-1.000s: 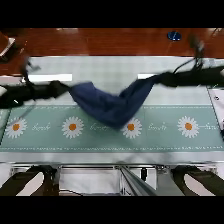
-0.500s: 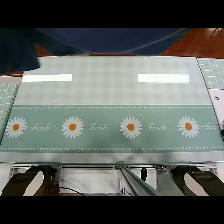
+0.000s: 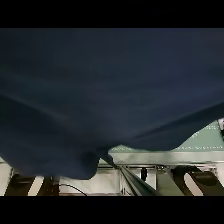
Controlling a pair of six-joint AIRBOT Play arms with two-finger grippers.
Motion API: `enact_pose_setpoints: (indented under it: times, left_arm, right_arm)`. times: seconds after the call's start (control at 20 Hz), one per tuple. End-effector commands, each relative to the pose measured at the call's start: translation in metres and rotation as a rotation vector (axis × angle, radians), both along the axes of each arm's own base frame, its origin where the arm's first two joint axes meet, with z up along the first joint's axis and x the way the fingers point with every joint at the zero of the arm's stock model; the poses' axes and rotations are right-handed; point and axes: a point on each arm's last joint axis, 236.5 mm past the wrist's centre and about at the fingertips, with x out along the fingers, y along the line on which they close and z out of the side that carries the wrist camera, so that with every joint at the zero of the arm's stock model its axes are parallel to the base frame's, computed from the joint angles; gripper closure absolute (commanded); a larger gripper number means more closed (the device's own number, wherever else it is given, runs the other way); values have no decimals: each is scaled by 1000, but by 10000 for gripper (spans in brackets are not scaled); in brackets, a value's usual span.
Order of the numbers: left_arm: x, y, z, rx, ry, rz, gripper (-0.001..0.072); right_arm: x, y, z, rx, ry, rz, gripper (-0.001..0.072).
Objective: Fold the shirts.
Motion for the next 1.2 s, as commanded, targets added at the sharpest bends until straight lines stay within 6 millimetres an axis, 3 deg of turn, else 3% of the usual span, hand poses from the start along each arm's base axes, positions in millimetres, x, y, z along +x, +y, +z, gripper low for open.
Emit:
enact_pose_setpoints:
  times: [0.0,0.15,0.25,0.35,0.45,0.6,0.7,0.9,0.95,1.0,1.05,1.15]
  left_arm:
    - [14,3,-91,9,293,-10,692]
    - [59,4,-190,-81,519,-16,692]
    - [93,1,-243,-204,590,-11,692]
    - [125,-1,-294,-301,672,12,692]
    - [148,-11,-335,-320,766,11,692]
    - [179,-33,-385,-310,844,10,692]
    - [194,-52,-411,-316,891,0,691]
    - [208,-82,-449,-299,987,-35,688]
    - [209,-87,-453,-296,1003,-45,603]
    - [208,-91,-454,-290,1022,-60,351]
    - [206,-91,-451,-269,1046,-82,199]
    - [196,-65,-439,-172,1115,-108,198]
  right_arm:
    - [-6,-5,-88,20,287,-36,684]
    - [5,-3,-194,41,557,-38,684]
    - [24,-8,-268,46,684,-76,684]
    - [48,-18,-324,50,740,-135,684]
    - [79,-33,-366,38,769,-213,685]
    - [126,-62,-407,57,815,-309,685]
    - [142,-77,-434,127,899,-353,685]
    - [176,-73,-460,256,977,-296,684]
    - [186,-70,-460,282,975,-290,661]
    - [196,-68,-456,306,964,-285,494]
    - [204,-67,-447,310,954,-270,294]
    - [213,-89,-416,228,922,-264,304]
